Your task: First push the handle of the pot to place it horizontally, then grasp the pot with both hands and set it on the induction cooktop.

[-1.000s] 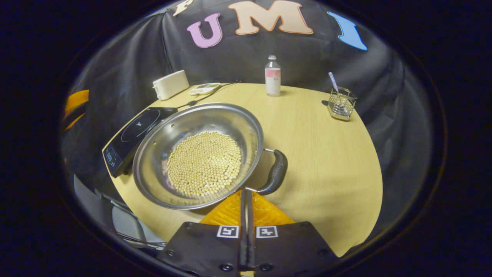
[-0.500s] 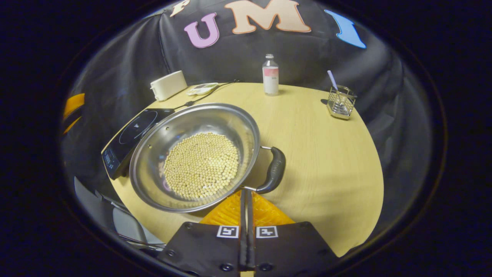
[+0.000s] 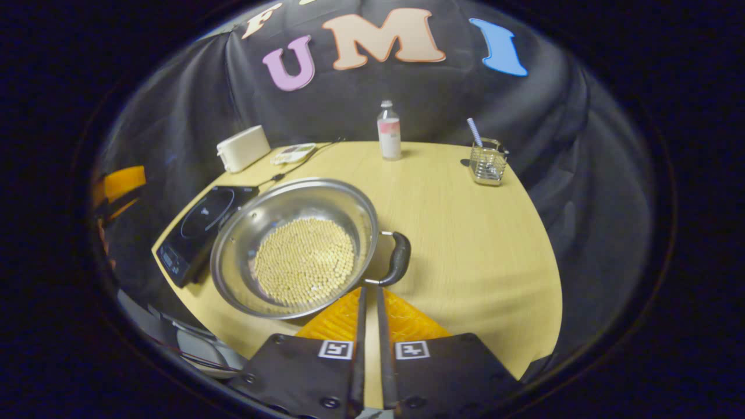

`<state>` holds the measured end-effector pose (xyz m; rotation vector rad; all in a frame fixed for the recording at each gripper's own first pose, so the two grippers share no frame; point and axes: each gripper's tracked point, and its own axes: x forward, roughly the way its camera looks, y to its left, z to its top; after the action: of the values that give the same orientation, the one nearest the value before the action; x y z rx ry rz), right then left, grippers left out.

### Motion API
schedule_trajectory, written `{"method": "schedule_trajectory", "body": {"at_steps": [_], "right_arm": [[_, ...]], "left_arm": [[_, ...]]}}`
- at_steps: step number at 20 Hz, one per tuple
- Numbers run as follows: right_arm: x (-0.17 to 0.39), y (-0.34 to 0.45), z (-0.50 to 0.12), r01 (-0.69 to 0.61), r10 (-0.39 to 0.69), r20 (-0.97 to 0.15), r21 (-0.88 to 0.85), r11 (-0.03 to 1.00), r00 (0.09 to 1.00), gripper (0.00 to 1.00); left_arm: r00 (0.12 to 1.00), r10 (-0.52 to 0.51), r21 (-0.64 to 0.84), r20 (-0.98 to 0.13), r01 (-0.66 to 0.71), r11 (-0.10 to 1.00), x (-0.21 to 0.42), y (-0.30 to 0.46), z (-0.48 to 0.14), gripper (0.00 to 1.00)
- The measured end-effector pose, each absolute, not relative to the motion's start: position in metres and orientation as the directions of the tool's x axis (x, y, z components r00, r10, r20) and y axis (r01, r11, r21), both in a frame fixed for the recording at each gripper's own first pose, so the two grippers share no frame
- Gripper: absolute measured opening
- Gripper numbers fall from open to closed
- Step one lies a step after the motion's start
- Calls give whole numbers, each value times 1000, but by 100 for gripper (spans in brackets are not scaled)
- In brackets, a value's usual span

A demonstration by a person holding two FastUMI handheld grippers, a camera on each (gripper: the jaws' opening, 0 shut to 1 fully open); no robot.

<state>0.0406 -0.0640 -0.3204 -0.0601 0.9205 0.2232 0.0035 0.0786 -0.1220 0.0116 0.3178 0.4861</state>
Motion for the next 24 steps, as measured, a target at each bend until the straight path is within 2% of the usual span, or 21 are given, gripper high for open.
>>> {"method": "schedule_trajectory", "body": {"at_steps": [1, 2, 3, 6, 7, 9, 13, 16, 20, 24], "right_arm": [[42, -64, -317, -186, 143, -786, 36, 982, 601, 24], [44, -61, -311, -155, 123, -777, 34, 987, 617, 31], [44, -56, -309, -125, 105, -773, 33, 992, 625, 40], [51, -46, -303, -59, 35, -754, -5, 998, 656, 68], [53, -43, -307, -45, 17, -754, -16, 999, 657, 80], [57, -38, -310, -31, 2, -764, -24, 999, 645, 96], [77, -43, -328, -19, -19, -791, -38, 999, 611, 98], [88, -48, -350, -23, -3, -825, -20, 1000, 565, 96], [94, -57, -376, -12, 13, -869, 8, 1000, 495, 96], [94, -58, -396, -8, 42, -896, 43, 999, 443, 96]], "left_arm": [[851, 430, 86, -301, -425, 901, 9, 80, -123, 95], [862, 398, 88, -313, -391, 916, 15, 81, -126, 92], [868, 364, 89, -337, -356, 930, 21, 85, -133, 95], [873, 283, 69, -398, -279, 958, 36, 100, -150, 96], [868, 264, 56, -421, -266, 962, 40, 107, -159, 95], [841, 247, 30, -481, -266, 964, 45, 122, -180, 96], [774, 188, -56, -605, -277, 959, 58, 127, -231, 96], [750, 202, -29, -630, -283, 959, 71, 136, -252, 97], [702, 166, -56, -693, -283, 958, 81, 132, -283, 97], [635, 192, -21, -749, -312, 950, 82, 142, -313, 97]]}}
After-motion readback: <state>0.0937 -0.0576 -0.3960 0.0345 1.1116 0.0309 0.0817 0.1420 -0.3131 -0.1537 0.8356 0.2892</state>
